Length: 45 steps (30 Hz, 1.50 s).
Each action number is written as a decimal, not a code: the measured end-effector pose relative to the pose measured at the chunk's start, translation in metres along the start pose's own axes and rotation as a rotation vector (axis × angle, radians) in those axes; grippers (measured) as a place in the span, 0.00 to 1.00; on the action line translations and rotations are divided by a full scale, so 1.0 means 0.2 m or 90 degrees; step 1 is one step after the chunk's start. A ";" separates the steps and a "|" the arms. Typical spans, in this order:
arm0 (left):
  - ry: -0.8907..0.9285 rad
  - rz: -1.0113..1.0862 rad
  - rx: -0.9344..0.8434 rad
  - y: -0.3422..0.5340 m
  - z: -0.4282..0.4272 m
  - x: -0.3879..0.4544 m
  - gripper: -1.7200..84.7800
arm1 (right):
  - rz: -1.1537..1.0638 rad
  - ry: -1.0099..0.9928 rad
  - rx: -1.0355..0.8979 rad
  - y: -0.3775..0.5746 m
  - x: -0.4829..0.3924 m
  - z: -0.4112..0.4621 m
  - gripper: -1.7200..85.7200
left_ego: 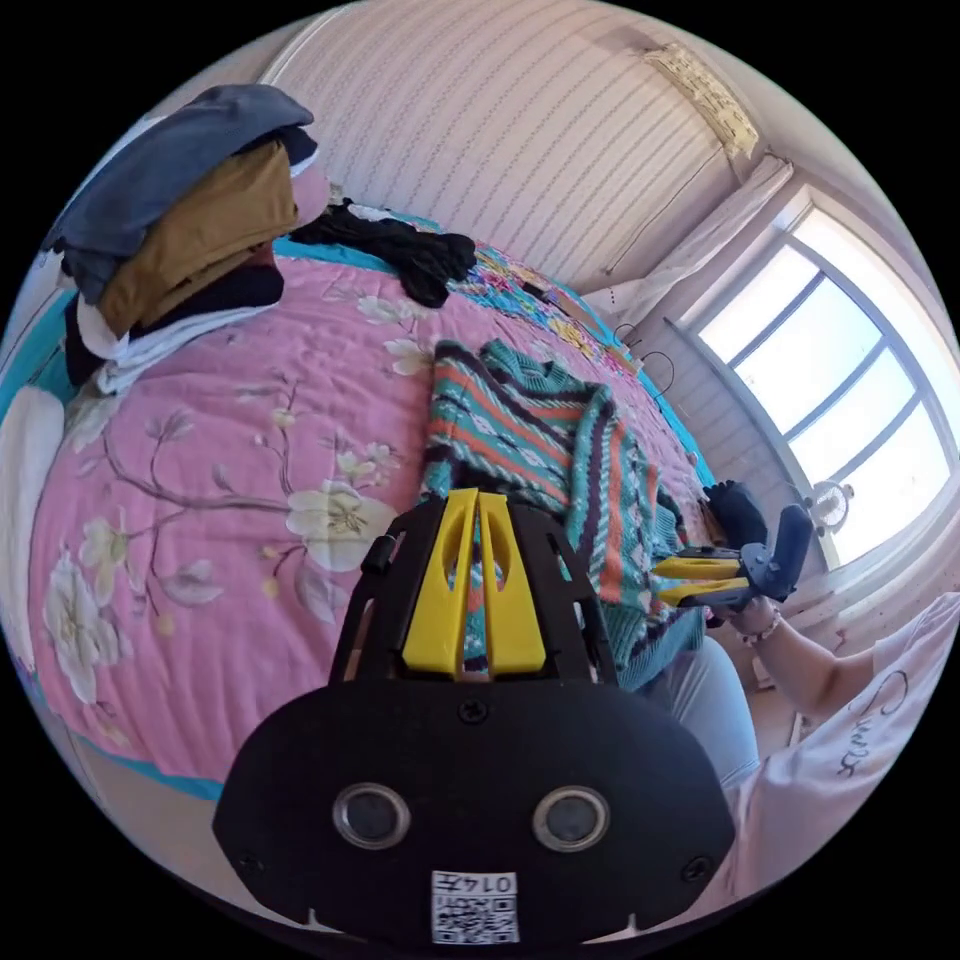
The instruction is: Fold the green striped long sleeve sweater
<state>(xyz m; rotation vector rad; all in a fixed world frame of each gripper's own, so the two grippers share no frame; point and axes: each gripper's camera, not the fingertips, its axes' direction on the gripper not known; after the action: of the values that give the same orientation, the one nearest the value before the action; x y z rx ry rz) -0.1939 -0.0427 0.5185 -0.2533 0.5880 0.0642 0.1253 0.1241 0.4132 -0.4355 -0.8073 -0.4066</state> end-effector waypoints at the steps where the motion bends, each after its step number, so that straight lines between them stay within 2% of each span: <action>1: -0.006 0.046 -0.007 -0.08 0.04 0.05 0.01 | 0.046 0.029 0.035 0.01 0.10 -0.07 0.12; 3: 0.003 0.103 -0.015 -0.21 0.14 0.14 0.01 | 0.131 0.089 0.091 0.04 0.26 -0.18 0.14; 5: 0.062 0.139 -0.054 -0.40 0.36 0.26 0.03 | 0.235 0.145 0.172 0.08 0.48 -0.34 0.16; 8: 0.116 0.173 -0.099 -0.61 0.67 0.43 0.08 | 0.317 0.229 0.165 0.10 0.70 -0.38 0.18; 13: 0.177 0.101 -0.169 -0.86 1.15 0.51 0.09 | 0.394 0.156 0.077 0.12 0.99 -0.25 0.17; 15: 0.151 0.101 -0.202 -0.91 1.29 0.53 0.09 | 0.396 0.094 0.069 0.15 1.06 -0.23 0.15; 17: 0.185 0.093 -0.274 -0.95 1.42 0.55 0.07 | 0.396 0.059 0.077 0.18 1.11 -0.26 0.13; 23: 0.205 0.203 -0.169 -1.08 1.39 0.70 0.04 | 0.399 0.062 0.164 0.27 1.18 -0.46 0.10; 28: 0.124 0.178 -0.281 -1.05 1.64 0.73 0.07 | 0.447 0.063 0.122 0.36 1.32 -0.33 0.10; 30: 0.164 0.147 -0.295 -1.07 1.60 0.67 0.08 | 0.464 0.040 0.134 0.39 1.35 -0.34 0.11; 33: 0.176 0.181 -0.252 -1.06 1.34 0.54 0.09 | 0.446 0.060 0.116 0.36 1.34 -0.42 0.11; 37: 0.051 0.209 -0.177 -0.87 0.82 0.19 0.09 | 0.347 0.156 0.166 0.21 1.26 -0.54 0.13; 39: -0.001 0.186 -0.164 -0.77 0.66 -0.03 0.09 | 0.326 0.147 0.167 0.09 1.30 -0.53 0.14; 42: -0.037 0.060 -0.143 -0.63 0.45 -0.38 0.10 | 0.346 0.122 0.157 -0.12 1.43 -0.48 0.17; 45: -0.021 -0.030 -0.095 -0.56 0.36 -0.58 0.11 | 0.374 0.182 0.143 -0.26 1.52 -0.40 0.19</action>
<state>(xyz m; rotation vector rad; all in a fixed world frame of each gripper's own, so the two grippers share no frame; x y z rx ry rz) -0.2365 -0.1315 0.6652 -0.4104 0.5443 0.0677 0.3362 -0.0157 0.6057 -0.3731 -0.4108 0.1673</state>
